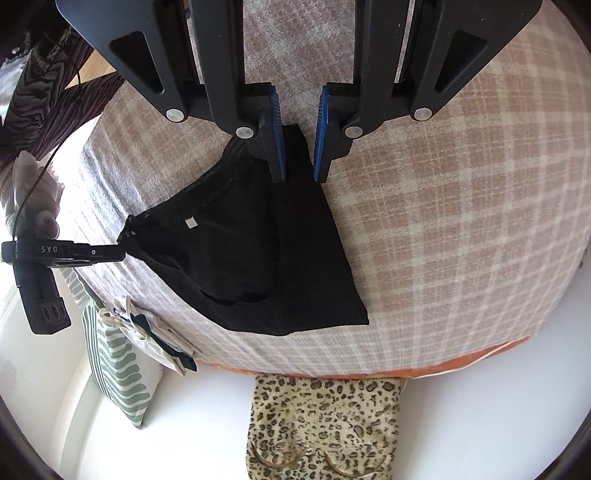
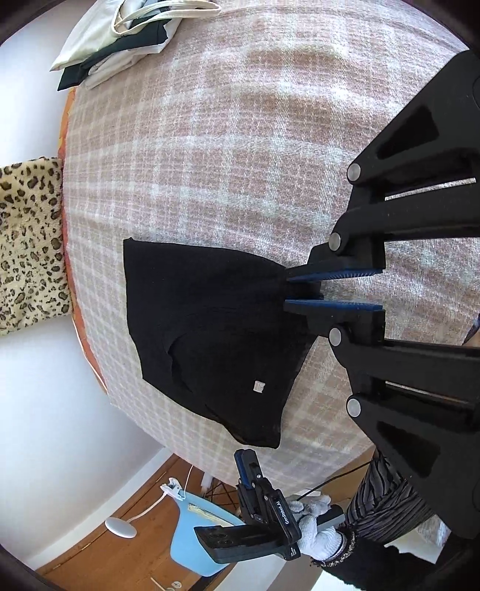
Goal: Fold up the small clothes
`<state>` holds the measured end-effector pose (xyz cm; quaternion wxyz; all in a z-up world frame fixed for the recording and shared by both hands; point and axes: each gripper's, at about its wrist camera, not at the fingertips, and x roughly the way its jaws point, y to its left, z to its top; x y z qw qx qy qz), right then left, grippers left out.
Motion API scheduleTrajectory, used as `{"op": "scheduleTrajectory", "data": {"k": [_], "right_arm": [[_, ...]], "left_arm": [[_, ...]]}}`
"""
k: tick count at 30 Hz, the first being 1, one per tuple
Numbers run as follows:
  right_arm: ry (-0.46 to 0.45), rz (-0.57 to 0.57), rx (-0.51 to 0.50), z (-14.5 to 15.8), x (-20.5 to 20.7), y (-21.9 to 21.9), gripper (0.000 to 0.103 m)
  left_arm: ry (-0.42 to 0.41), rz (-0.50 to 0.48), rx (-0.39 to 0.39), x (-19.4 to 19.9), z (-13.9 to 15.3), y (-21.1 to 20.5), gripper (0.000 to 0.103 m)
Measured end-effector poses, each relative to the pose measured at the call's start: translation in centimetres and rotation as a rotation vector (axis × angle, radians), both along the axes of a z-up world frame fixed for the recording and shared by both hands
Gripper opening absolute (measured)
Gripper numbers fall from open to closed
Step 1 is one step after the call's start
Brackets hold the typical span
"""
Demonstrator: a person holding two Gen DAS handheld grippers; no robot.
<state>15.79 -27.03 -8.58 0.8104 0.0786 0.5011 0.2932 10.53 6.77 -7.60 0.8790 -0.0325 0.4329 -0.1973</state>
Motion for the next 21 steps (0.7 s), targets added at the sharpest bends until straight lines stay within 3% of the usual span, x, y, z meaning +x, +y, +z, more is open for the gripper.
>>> {"op": "scheduleTrajectory", "data": {"k": [1, 2, 3, 7, 11, 21], "right_arm": [[-0.019, -0.007, 0.015, 0.6, 0.2, -0.2, 0.028], [-0.039, -0.019, 0.03, 1.2, 0.7, -0.5, 0.044], [-0.054, -0.033, 0.053, 1.6, 1.3, -0.7, 0.051], [-0.083, -0.097, 0.088, 1.9, 5.4, -1.2, 0.051], [-0.03, -0.168, 0.135, 0.5, 10.1, -1.2, 0.051], [0.093, -0.228, 0.226, -4.3, 16.4, -0.6, 0.051]], "left_arm": [[-0.011, 0.013, -0.028, 0.4, 0.6, 0.4, 0.024], [-0.021, 0.027, -0.05, 0.8, 1.1, 0.8, 0.027], [-0.033, 0.046, -0.067, 1.5, 1.6, 1.2, 0.03], [-0.007, 0.126, -0.218, 5.5, 1.8, 2.8, 0.031], [0.06, 0.177, -0.31, 9.5, 0.0, 3.3, 0.031], [0.162, 0.285, -0.409, 14.7, -4.3, 4.0, 0.031]]}}
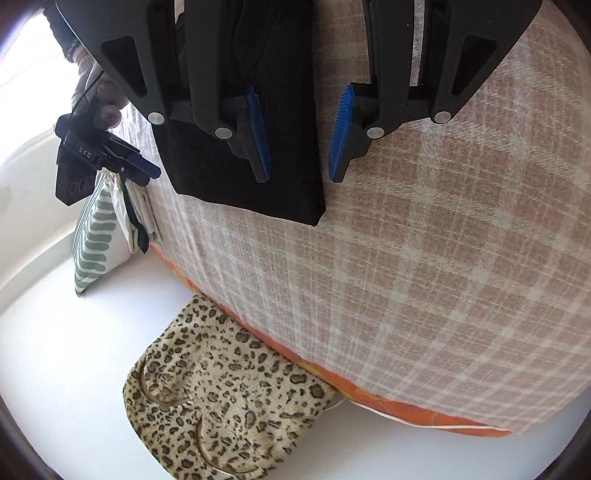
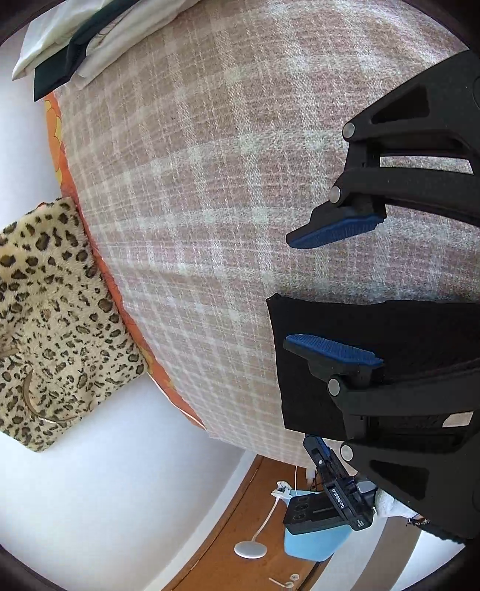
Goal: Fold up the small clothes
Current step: 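Move both tools to the folded bundle's edge and close on it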
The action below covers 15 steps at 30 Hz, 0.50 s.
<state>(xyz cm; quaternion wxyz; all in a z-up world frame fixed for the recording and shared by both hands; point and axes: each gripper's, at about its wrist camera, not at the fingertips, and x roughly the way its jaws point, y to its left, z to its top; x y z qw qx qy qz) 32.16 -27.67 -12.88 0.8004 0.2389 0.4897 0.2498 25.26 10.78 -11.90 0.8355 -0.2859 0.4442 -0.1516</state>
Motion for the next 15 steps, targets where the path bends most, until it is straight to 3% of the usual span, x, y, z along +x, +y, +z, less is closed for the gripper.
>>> {"op": "scheduleTrajectory", "data": {"k": [3, 8, 15], "right_arm": [[0.017, 0.013, 0.038, -0.6, 1.1, 0.5, 0.051], [0.0, 0.052, -0.001, -1.1, 1.9, 2.3, 0.051], [-0.007, 0.05, 0.02, -1.3, 2.4, 2.3, 0.051]], "left_arm": [[0.002, 0.013, -0.011, 0.5, -0.3, 0.3, 0.032], [-0.008, 0.016, -0.009, 1.2, -0.6, 0.1, 0.035], [-0.032, -0.004, -0.006, 2.2, -0.7, -0.8, 0.032]]}}
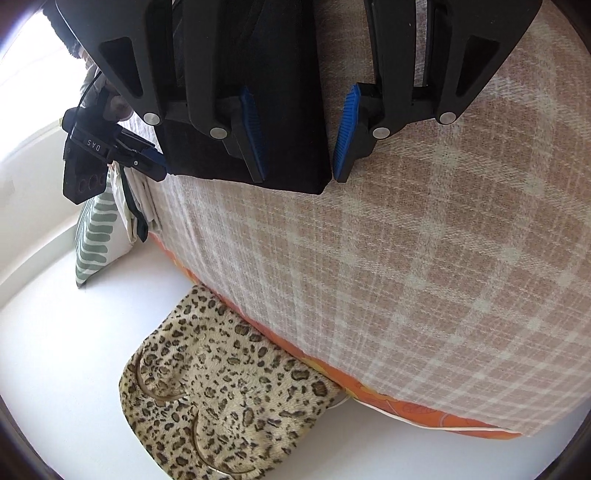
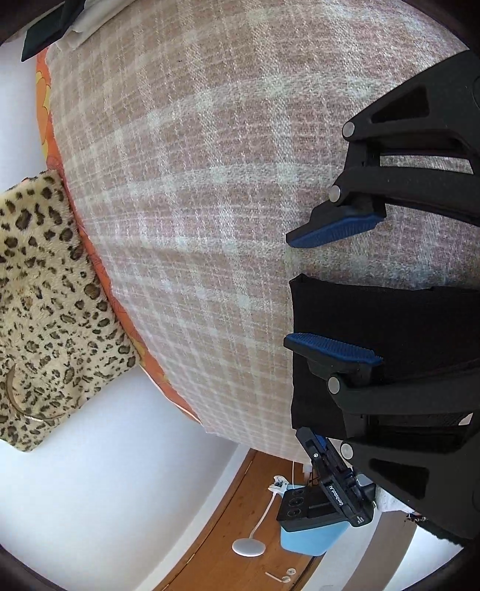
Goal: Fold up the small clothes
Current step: 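Move both tools to the folded bundle's edge and close on it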
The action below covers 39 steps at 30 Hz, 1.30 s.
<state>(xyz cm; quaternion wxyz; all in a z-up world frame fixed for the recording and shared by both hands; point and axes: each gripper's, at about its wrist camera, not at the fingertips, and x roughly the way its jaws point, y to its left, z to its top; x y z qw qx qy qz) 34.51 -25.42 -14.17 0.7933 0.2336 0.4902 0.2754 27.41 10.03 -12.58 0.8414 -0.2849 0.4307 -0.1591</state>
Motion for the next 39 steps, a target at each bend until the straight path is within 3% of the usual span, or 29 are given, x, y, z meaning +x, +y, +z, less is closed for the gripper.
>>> {"op": "scheduleTrajectory", "data": {"k": [2, 3, 4, 5, 9, 15, 19, 21, 23, 26, 30, 34, 39], "right_arm": [[-0.005, 0.003, -0.001, 0.0, 0.0, 0.1, 0.042], [-0.002, 0.011, 0.002, 0.0, 0.1, 0.2, 0.029], [0.006, 0.021, 0.005, -0.2, 0.1, 0.4, 0.024], [0.007, 0.028, 0.0, -0.2, 0.2, 0.7, 0.016], [-0.048, 0.049, -0.088, 0.5, -0.4, 1.8, 0.005], [-0.106, 0.009, -0.207, 1.4, -0.6, 1.8, 0.003], [-0.105, 0.019, -0.186, 1.4, -0.5, 1.8, 0.003], [-0.11, 0.02, -0.188, 1.6, -0.5, 1.9, 0.003], [-0.102, 0.021, -0.204, 1.7, -0.4, 2.2, 0.003], [-0.073, 0.007, -0.192, 1.9, -0.1, 1.7, 0.003], [-0.14, -0.003, -0.232, 4.2, -1.1, 1.2, 0.005], [-0.176, 0.093, -0.162, 6.1, -2.8, 2.1, 0.008], [-0.164, 0.217, -0.181, 5.6, -5.0, 5.0, 0.009]], "left_arm": [[-0.01, -0.009, 0.023, 0.1, 0.2, -0.4, 0.03], [-0.01, -0.012, 0.03, 0.1, 0.1, -0.5, 0.021], [-0.009, -0.013, 0.035, 0.1, 0.1, -0.6, 0.012], [-0.011, -0.01, 0.048, 0.0, 0.1, -0.8, 0.011], [-0.032, 0.001, 0.08, -0.1, 0.6, -0.9, 0.007], [-0.051, 0.036, 0.183, -0.3, 1.1, -0.5, 0.004], [-0.046, 0.049, 0.122, -0.1, 1.1, 0.2, 0.005], [-0.04, 0.055, 0.082, 0.1, 1.3, 0.4, 0.012], [-0.056, 0.063, 0.096, 0.0, 1.8, 0.1, 0.018], [-0.071, 0.023, 0.111, -0.2, 2.8, -0.9, 0.02], [-0.108, -0.05, 0.148, -1.3, 4.5, -2.8, 0.02], [-0.108, -0.125, 0.162, -2.5, 5.5, -4.2, 0.02], [-0.08, -0.187, 0.23, -3.7, 4.5, -5.7, 0.02]]}}
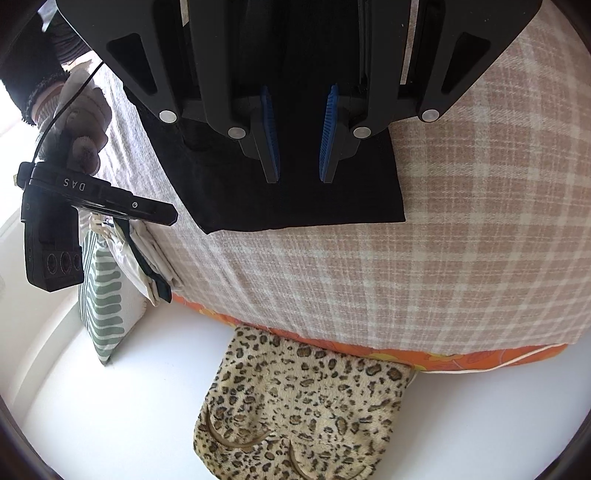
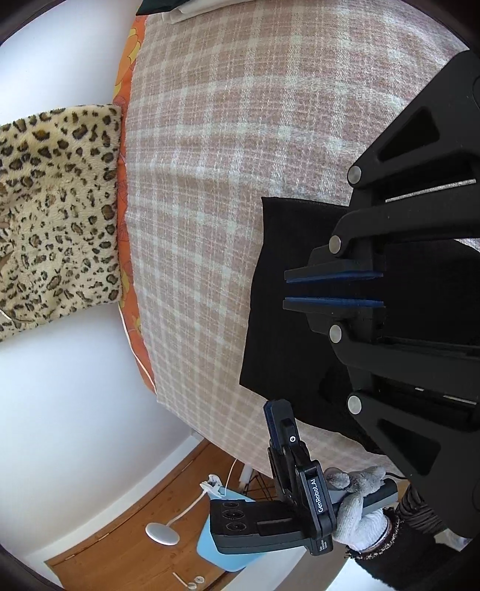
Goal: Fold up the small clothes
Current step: 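Move both tools to the folded bundle's edge and close on it, then close the right tool on the black bundle's corner and lift it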
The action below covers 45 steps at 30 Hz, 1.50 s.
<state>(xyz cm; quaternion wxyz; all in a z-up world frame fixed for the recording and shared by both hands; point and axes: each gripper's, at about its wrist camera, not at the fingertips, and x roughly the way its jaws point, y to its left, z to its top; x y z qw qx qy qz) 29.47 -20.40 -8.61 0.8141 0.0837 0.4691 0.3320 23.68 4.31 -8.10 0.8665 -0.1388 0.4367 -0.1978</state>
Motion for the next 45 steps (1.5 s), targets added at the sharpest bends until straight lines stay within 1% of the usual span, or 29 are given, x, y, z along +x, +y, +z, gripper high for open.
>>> {"op": "scheduleTrajectory", "data": {"k": [4, 6, 7, 8, 9, 12, 14, 15, 17, 18, 19, 20, 21, 23, 26, 28, 30, 35, 41, 45], "right_arm": [[0.038, 0.058, -0.043, -1.7, -1.6, 1.3, 0.009], [0.051, 0.087, -0.062, -2.2, -2.4, 1.7, 0.009], [0.057, 0.1, -0.07, -2.4, -3.0, 1.7, 0.009], [0.062, 0.112, -0.081, -2.5, -3.5, 1.8, 0.009], [0.067, 0.122, -0.096, -2.7, -4.0, 1.8, 0.009], [0.081, 0.14, -0.143, -3.4, -5.6, 1.3, 0.009], [0.094, 0.143, -0.144, -3.5, -6.7, 0.3, 0.009], [0.102, 0.14, -0.132, -3.3, -7.3, -0.4, 0.009], [0.114, 0.133, -0.102, -2.7, -8.6, -1.9, 0.009], [0.114, 0.124, -0.081, -2.4, -9.3, -2.8, 0.01], [0.115, 0.111, -0.062, -2.0, -9.9, -3.6, 0.012], [0.115, 0.088, -0.043, -1.8, -10.5, -4.3, 0.023], [0.113, 0.055, -0.023, -1.5, -11.0, -5.2, 0.043], [0.113, -0.02, 0.026, -1.3, -11.9, -7.0, 0.061], [0.177, -0.096, 0.12, -2.3, -12.5, -9.3, 0.061], [0.221, -0.135, 0.167, -3.3, -12.7, -10.3, 0.061], [0.261, -0.151, 0.203, -4.2, -13.0, -11.1, 0.061], [0.351, -0.163, 0.308, -6.5, -13.7, -12.1, 0.061], [0.413, -0.184, 0.469, -7.8, -14.0, -13.5, 0.061], [0.409, -0.167, 0.486, -7.7, -13.7, -12.8, 0.061]], "left_arm": [[0.037, -0.023, 0.039, -0.3, -1.6, -0.7, 0.02], [0.051, -0.031, 0.077, -0.4, -2.4, -1.1, 0.02], [0.05, -0.04, 0.098, -0.5, -2.7, -1.2, 0.02], [0.031, -0.046, 0.105, -0.7, -2.6, -1.2, 0.02], [0.034, -0.045, 0.108, -0.7, -2.6, -1.1, 0.02], [0.057, -0.015, 0.076, -0.7, -2.4, -0.1, 0.02], [0.063, -0.001, 0.054, -0.8, -2.1, 0.7, 0.02], [0.056, 0.008, 0.053, -0.9, -1.8, 1.1, 0.02], [0.042, 0.026, 0.035, -1.1, -1.0, 2.2, 0.03], [0.037, 0.046, 0.022, -1.1, -0.6, 2.9, 0.038], [0.031, 0.067, 0.003, -1.1, -0.2, 3.6, 0.041], [0.024, 0.086, -0.024, -1.0, 0.1, 4.3, 0.041], [0.021, 0.105, -0.05, -0.9, 0.3, 5.0, 0.042], [0.027, 0.141, -0.099, -0.4, 0.5, 6.1, 0.046], [0.05, 0.167, -0.182, 0.5, 0.2, 7.3, 0.051], [0.076, 0.193, -0.227, 1.2, -0.3, 8.0, 0.051], [0.1, 0.199, -0.265, 1.7, -0.9, 8.2, 0.051], [0.15, 0.19, -0.264, 3.0, -2.3, 7.6, 0.051], [0.189, 0.182, -0.285, 4.4, -3.7, 6.8, 0.051], [0.182, 0.171, -0.276, 4.9, -3.9, 6.3, 0.052]]}}
